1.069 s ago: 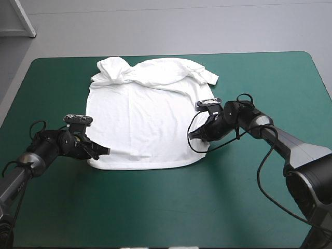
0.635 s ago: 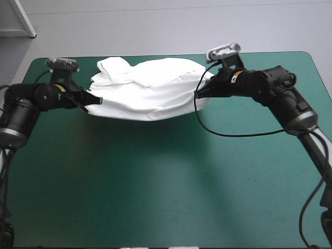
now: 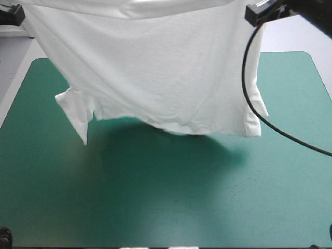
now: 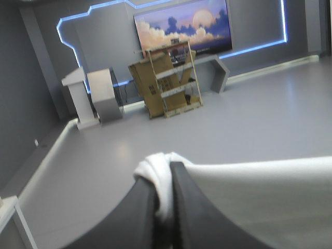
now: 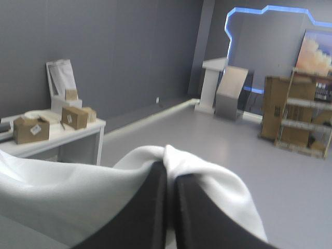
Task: Fold the cloth
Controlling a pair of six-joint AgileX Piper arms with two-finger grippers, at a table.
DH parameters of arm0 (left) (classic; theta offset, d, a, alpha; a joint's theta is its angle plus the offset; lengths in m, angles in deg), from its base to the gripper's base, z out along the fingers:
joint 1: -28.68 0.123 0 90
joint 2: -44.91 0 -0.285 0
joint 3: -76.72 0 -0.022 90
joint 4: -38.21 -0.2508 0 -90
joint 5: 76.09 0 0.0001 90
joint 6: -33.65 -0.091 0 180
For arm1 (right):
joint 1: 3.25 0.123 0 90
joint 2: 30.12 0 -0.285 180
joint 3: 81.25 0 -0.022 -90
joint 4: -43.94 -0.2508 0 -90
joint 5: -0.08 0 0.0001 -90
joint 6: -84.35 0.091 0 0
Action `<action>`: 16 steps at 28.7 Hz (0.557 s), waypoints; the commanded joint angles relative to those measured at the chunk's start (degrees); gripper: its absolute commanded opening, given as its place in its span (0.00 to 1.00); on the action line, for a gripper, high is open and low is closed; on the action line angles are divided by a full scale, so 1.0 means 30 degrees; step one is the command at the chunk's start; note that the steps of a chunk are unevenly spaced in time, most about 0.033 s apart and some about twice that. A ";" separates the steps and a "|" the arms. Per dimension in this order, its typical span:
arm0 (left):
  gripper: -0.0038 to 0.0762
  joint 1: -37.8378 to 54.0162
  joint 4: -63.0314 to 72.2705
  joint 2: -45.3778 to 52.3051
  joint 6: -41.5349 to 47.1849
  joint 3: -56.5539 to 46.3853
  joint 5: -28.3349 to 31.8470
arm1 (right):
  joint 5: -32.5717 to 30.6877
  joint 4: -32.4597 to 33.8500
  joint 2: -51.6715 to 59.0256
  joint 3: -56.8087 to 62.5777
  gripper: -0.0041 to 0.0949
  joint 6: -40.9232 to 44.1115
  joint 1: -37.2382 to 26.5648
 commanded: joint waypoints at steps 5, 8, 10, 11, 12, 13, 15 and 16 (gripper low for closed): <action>0.07 -0.0066 0.0128 0.0305 -0.0894 0.1297 0.1253 | 0.1520 -0.0281 0.0557 -0.1878 0.02 -0.1002 -0.0064; 0.07 -0.0066 0.0126 -0.0228 -0.0894 0.1297 0.1610 | 0.1840 0.0072 -0.0219 -0.1878 0.02 -0.0985 -0.0064; 0.07 -0.0066 0.0126 -0.0960 -0.0894 0.1297 0.2163 | 0.2611 0.0519 -0.1156 -0.1878 0.02 -0.0985 -0.0064; 0.07 -0.0066 0.0168 -0.1317 -0.0894 0.1297 0.2402 | 0.3029 0.0676 -0.1670 -0.1878 0.02 -0.0985 -0.0064; 0.07 -0.0066 0.0291 -0.1778 -0.0894 0.1297 0.2641 | 0.3570 0.0714 -0.2166 -0.1878 0.02 -0.1094 -0.0064; 0.07 -0.0066 0.0386 -0.2284 -0.0894 0.1297 0.2917 | 0.4221 0.0714 -0.2659 -0.1878 0.02 -0.1277 -0.0064; 0.07 -0.0066 0.0422 -0.3303 -0.0894 0.1297 0.3798 | 0.5704 0.0714 -0.3432 -0.1878 0.02 -0.1853 -0.0064; 0.07 -0.0066 0.0422 -0.3850 -0.0894 0.1297 0.4817 | 0.6860 0.0795 -0.3848 -0.1878 0.02 -0.1933 -0.0064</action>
